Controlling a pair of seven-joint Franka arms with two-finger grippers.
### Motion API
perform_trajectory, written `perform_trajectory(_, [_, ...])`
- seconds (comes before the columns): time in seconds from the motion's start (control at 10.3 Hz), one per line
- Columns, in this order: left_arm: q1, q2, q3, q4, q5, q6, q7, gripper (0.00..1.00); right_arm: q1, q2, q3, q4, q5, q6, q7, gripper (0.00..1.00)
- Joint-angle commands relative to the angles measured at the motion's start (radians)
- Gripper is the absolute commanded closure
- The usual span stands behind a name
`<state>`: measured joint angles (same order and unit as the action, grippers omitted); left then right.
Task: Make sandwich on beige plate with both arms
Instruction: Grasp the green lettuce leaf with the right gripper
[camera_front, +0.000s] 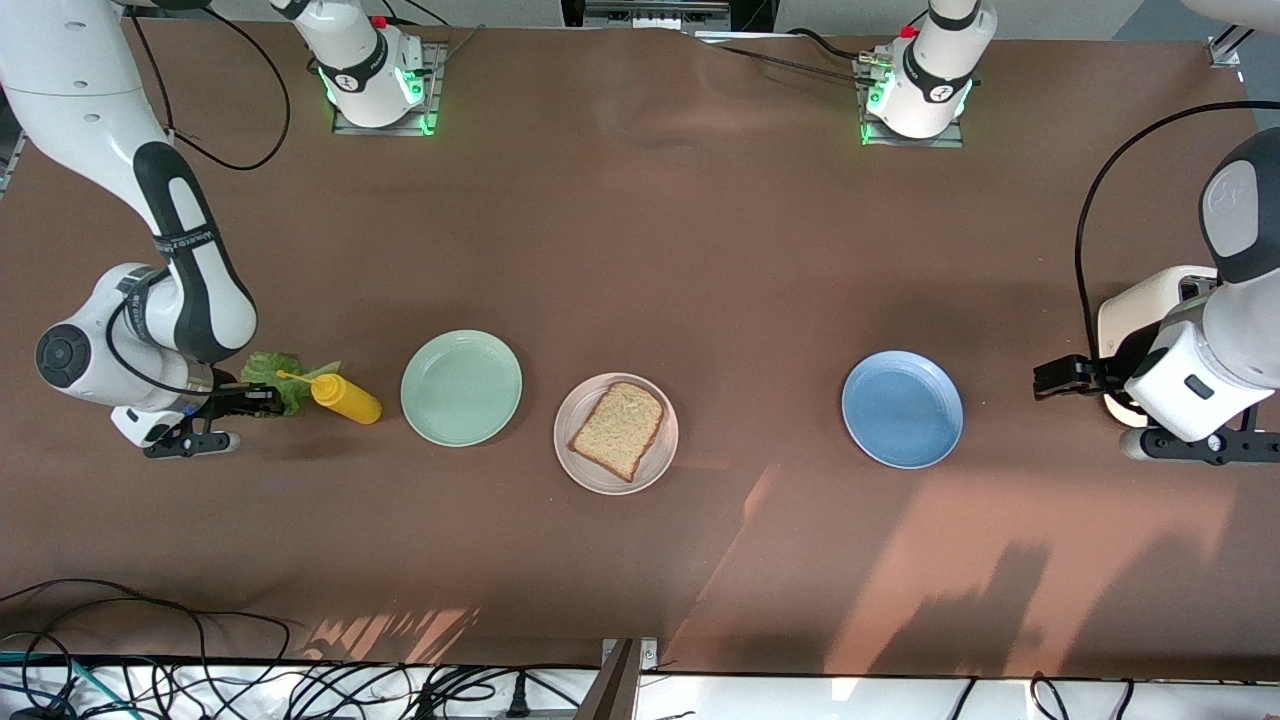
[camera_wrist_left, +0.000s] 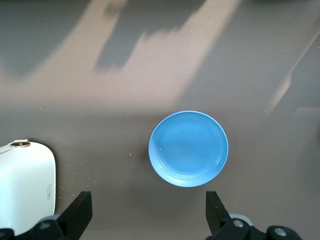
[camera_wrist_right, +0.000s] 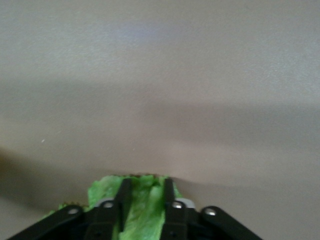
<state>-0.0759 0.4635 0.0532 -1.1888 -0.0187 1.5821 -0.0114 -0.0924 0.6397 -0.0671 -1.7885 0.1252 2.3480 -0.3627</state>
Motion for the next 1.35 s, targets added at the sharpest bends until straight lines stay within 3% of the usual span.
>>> perform_trajectory(0.0, [0.008, -0.035, -0.015, -0.048, 0.029, -0.005, 0.022, 0.00, -0.006, -0.093, 0.009, -0.038, 0.021, -0.088, -0.032, 1.00])
perform_trajectory(0.97, [0.008, -0.036, -0.016, -0.048, 0.029, -0.007, 0.021, 0.00, -0.006, -0.336, 0.003, -0.023, -0.006, -0.413, -0.076, 1.00])
perform_trajectory(1.26, [0.010, -0.039, -0.013, -0.046, 0.029, -0.008, 0.019, 0.00, -0.006, -0.360, 0.003, 0.027, -0.004, -0.510, -0.065, 1.00])
